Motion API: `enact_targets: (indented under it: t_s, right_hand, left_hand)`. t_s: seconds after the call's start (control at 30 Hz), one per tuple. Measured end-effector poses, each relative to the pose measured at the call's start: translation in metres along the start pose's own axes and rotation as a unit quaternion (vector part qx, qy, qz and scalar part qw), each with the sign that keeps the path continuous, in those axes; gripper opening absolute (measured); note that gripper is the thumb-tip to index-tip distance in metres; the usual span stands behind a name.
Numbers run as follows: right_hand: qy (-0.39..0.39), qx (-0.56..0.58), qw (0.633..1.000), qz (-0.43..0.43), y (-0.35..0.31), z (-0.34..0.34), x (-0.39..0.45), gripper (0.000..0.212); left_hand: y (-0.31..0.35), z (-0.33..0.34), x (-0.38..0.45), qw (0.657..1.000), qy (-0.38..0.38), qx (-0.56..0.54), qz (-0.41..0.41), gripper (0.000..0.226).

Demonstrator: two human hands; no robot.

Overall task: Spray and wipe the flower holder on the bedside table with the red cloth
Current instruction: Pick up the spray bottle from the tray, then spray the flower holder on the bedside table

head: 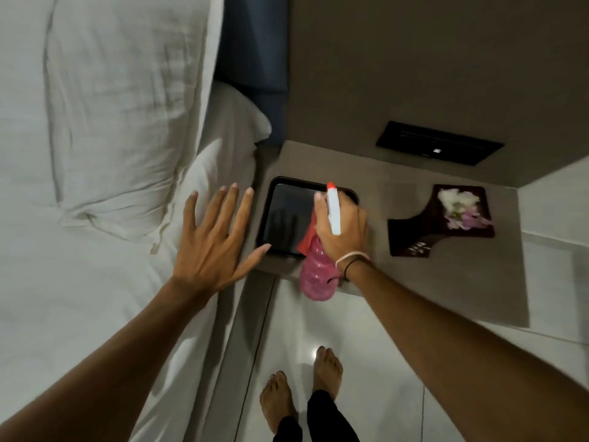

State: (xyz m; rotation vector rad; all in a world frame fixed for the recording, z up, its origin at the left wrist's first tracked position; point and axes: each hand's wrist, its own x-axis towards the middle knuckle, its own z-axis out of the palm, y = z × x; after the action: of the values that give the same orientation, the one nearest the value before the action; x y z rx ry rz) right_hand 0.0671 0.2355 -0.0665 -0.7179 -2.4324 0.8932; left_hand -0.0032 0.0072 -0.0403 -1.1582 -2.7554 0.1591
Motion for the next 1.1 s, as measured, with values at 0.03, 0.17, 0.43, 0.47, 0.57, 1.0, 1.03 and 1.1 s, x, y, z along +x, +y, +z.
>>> enact_targets:
  t_s: [0.03, 0.17, 0.43, 0.47, 0.57, 1.0, 1.03, 1.1]
  right_hand:
    - [0.007, -0.009, 1.0, 0.01, 0.008, -0.007, -0.017, 0.033]
    - [0.021, -0.052, 0.995, 0.082, 0.054, -0.047, -0.091, 0.036]
    - [0.044, -0.16, 0.971, 0.174, 0.108, -0.124, -0.175, 0.037]
    - [0.046, -0.172, 0.968, 0.174, 0.11, -0.128, -0.174, 0.039]
    - [0.061, -0.194, 0.965, 0.164, 0.119, -0.139, -0.174, 0.041]
    - [0.07, -0.192, 0.971, 0.125, 0.121, -0.141, -0.155, 0.049]
    - [0.07, -0.192, 0.972, 0.12, 0.121, -0.14, -0.156, 0.048]
    - [0.066, -0.194, 0.972, 0.116, 0.123, -0.137, -0.157, 0.045]
  left_hand:
    - [0.008, 0.0, -0.001, 1.0, -0.003, -0.004, 0.005, 0.092]
    - [0.052, 0.003, -0.004, 0.999, -0.004, -0.017, 0.051, 0.093]
    - [0.135, -0.004, -0.007, 0.991, -0.049, -0.029, 0.123, 0.093]
    - [0.14, -0.003, -0.006, 0.99, -0.049, -0.031, 0.129, 0.093]
    - [0.155, -0.001, -0.004, 0.988, -0.056, -0.038, 0.141, 0.095]
    - [0.153, -0.005, -0.011, 0.991, -0.048, -0.036, 0.123, 0.095]
    - [0.152, -0.005, -0.012, 0.991, -0.049, -0.035, 0.118, 0.095]
    - [0.15, -0.005, -0.015, 0.992, -0.057, -0.035, 0.107, 0.096]
